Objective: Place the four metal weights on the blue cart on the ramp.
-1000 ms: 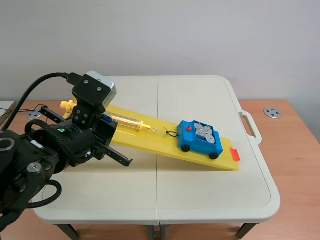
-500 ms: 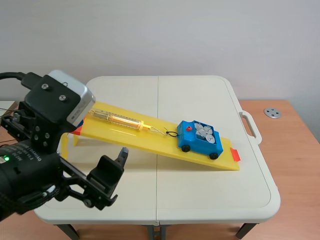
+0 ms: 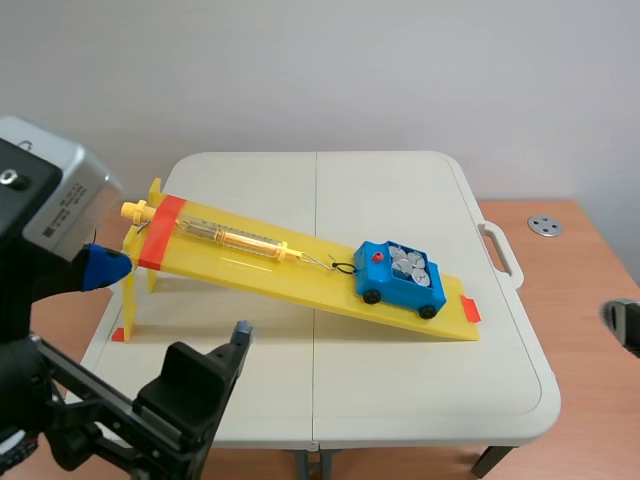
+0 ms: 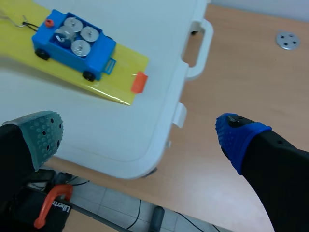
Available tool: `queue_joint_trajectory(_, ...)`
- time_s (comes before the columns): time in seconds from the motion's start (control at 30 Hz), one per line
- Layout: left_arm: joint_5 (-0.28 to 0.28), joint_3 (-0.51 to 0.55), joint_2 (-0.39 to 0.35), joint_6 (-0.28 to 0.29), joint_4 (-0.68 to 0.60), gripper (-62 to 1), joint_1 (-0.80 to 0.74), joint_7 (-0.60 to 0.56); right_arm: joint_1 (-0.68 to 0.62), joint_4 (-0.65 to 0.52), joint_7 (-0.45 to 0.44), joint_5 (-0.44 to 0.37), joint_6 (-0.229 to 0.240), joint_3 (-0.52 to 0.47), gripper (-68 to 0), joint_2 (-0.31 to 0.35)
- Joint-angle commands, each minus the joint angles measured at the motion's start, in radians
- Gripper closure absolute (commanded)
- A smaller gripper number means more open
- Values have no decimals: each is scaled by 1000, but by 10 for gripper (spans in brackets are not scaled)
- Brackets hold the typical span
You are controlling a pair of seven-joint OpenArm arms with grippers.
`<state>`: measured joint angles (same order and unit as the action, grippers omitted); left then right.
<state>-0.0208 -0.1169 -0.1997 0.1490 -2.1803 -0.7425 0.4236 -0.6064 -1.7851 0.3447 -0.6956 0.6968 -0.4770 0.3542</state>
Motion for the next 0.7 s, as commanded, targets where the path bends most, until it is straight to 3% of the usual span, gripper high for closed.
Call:
queue_joint_trajectory(0.0,-48,21,-1,-53,-97,-623,6,-86,51,-98,-127,-54,49,24,-659,0)
queue_joint_trajectory(0.33,-48,23,-1,-53,-91,-623,6,-103,77,-98,-127,-2,49,143,-659,-47)
queue_joint_trajectory(0.67,-47,23,-1,-53,-89,-623,9,-117,77,-98,-131,15,49,164,-659,-47)
